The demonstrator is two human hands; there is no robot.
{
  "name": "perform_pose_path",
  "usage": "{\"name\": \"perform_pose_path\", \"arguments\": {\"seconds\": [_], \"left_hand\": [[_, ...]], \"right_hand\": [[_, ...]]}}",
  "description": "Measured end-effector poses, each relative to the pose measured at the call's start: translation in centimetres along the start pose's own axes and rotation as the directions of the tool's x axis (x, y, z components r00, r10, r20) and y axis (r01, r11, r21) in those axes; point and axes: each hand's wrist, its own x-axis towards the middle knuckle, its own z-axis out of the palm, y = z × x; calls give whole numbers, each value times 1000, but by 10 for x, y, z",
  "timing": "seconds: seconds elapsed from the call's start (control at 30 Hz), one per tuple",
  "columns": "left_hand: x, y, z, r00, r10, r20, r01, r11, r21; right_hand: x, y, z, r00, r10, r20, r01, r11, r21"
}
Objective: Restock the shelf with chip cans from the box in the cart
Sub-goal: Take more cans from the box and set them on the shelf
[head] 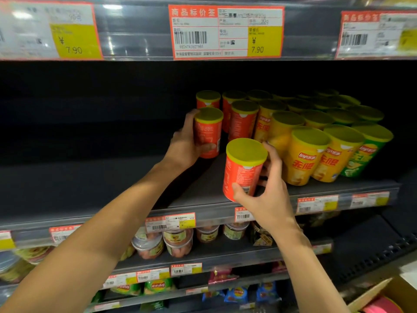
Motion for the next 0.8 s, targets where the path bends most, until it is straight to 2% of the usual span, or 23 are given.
{"name": "perform_pose_path", "arguments": {"seconds": [0.33, 0.8], "left_hand": [[32, -3, 16, 994, -107, 22, 108, 993, -57], [37, 0, 20, 990, -131, 56, 134, 990, -52]], "right_hand": [[-1, 0, 1, 1000, 10, -7, -10, 1000, -1], [0, 3, 0, 1000, 3, -7, -3, 1000, -9]]}}
